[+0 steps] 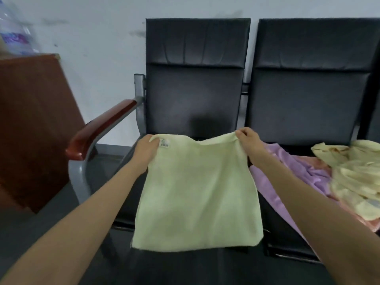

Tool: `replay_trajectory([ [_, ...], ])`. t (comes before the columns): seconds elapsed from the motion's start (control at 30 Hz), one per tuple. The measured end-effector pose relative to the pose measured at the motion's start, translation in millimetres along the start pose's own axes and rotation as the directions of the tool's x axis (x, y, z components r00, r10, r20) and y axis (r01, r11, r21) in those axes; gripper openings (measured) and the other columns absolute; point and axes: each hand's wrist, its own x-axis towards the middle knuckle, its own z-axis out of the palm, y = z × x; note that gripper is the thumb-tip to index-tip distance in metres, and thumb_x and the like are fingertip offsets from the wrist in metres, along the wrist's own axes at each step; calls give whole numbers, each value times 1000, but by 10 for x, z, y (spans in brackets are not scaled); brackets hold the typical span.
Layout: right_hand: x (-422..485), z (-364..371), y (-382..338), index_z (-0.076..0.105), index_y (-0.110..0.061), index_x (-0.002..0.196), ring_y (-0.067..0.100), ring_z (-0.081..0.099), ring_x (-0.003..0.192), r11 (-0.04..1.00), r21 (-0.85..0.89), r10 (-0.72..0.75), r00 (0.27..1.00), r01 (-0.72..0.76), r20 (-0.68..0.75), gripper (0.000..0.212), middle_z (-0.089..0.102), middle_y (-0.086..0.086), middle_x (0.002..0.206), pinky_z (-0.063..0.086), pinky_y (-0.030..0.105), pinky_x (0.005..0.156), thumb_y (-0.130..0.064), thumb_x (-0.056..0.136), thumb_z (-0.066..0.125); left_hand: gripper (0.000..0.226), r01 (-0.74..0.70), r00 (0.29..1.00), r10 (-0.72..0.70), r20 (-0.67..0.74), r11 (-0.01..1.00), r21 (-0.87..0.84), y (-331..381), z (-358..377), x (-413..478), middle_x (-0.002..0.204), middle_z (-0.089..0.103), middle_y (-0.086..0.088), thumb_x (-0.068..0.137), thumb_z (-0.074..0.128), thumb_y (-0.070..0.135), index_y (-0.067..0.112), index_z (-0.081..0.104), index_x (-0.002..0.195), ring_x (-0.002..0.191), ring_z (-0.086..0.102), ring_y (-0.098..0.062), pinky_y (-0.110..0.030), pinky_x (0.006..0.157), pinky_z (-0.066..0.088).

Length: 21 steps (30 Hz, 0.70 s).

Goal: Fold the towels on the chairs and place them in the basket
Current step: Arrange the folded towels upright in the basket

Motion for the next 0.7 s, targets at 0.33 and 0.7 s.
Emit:
replay_trajectory([
  [0.33,251,716,1514,53,-11,95,25,56,87,906,-413,-34,989,90,142,16,58,3,93,38,31,74,-20,100,41,29,-127,971,-25,239,789,601,-1175,721,335,142,38,-15,102,25,21,7,43,120,129,35,-27,-42,113,19],
  [0.7,351,436,1230,56,-23,94,9,51,62,952,-268,-91,972,149,218,14,60,-1,78,38,13,53,-10,90,53,16,187,981,-185,60,982,-30,-984,508,338,100,61,-3,98,43,27,17,55,103,93,58,-21,-35,75,44],
])
